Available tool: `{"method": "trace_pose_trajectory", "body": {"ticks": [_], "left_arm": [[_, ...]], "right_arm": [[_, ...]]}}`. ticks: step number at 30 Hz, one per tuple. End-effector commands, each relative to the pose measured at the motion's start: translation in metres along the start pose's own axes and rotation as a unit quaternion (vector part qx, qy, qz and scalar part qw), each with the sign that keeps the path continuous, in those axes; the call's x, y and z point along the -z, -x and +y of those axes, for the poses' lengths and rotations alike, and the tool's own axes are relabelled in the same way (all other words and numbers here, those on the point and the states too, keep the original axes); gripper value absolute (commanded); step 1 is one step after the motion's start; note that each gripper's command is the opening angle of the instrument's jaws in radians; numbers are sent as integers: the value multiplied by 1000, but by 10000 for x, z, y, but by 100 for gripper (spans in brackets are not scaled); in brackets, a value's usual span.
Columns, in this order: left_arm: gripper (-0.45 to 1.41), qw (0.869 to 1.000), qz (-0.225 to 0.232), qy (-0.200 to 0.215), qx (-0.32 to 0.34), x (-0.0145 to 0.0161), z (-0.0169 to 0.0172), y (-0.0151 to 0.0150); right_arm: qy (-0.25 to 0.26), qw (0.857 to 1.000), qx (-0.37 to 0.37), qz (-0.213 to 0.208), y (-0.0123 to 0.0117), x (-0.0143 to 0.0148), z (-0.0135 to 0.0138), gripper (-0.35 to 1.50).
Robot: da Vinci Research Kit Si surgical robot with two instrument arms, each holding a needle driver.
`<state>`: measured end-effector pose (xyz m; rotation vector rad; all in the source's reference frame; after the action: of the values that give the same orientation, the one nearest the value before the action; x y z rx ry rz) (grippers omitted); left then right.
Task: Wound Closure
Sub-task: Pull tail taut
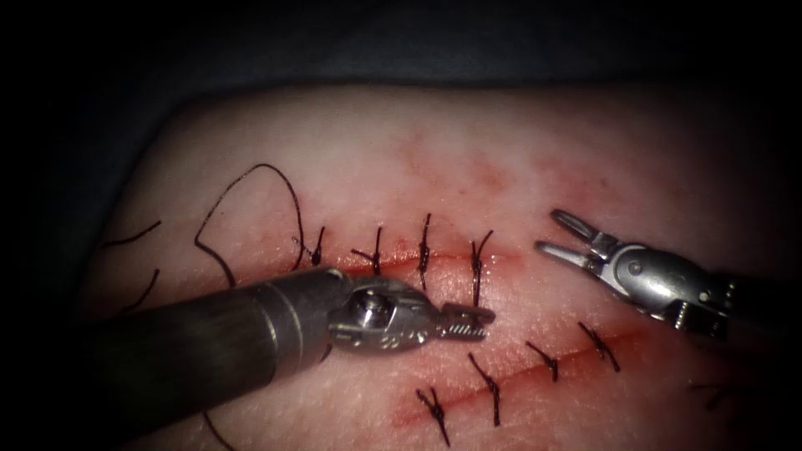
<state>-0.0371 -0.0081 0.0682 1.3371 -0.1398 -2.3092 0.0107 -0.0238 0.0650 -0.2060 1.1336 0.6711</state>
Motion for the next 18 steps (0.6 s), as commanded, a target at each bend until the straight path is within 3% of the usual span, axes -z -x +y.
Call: {"method": "trace_pose_trajectory", "body": {"ticks": [1,3,7,18], "left_arm": [[-45,1000,1,-1,0,-3,-8,3],[-45,1000,0,-1,1,0,-9,4],[-45,1000,-7,-2,1,4,-15,6],[-45,1000,-7,-1,0,14,-33,4]], "right_arm": [[-1,1000,0,2,-3,-10,-3,7],[-1,1000,0,2,-4,-8,-4,12],[0,1000,13,3,-10,-5,-11,83],[-52,995,74,38,-29,-10,-52,98]]}}
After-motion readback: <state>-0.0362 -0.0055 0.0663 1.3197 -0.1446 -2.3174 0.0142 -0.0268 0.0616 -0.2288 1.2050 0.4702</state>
